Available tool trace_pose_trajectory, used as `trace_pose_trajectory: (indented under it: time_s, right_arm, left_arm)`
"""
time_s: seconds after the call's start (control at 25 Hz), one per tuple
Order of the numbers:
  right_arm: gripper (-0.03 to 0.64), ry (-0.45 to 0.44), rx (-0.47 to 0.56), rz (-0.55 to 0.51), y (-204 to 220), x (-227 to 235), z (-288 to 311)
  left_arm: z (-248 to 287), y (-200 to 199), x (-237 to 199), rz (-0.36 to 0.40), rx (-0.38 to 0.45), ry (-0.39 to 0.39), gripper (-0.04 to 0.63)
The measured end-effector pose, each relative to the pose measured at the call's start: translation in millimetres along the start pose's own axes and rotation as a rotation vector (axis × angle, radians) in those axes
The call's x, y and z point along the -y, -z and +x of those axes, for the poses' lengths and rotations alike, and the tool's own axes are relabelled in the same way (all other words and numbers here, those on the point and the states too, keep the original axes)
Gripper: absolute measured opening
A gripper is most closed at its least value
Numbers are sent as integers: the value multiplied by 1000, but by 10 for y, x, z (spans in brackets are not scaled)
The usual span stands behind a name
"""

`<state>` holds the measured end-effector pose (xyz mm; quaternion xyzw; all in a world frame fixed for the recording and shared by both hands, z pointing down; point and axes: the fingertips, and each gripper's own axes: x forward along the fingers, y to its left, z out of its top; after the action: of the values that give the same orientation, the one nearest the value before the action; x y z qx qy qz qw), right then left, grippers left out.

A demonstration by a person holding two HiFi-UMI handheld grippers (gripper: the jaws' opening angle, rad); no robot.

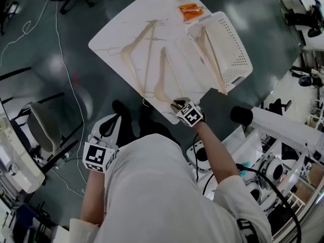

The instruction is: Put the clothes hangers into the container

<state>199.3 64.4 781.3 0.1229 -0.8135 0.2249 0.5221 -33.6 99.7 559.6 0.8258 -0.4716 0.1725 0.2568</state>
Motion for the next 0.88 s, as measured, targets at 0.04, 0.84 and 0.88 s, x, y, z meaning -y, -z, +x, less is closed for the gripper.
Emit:
trace_pose_trajectory:
  time_s: [0.04,0.84,0.88]
  right_arm:
    - [74,-10,18,20,-51,-29,-44]
    - [74,-68,273,173,-852,-424,-1061]
    - [74,-70,283,169,-899,-451,-1133]
  left_arm:
    - [-6,-19,-9,4,4,4,2]
    - [-3,-311,-84,97,53,109,2]
    - [2,-321,-89,103,54,116,2]
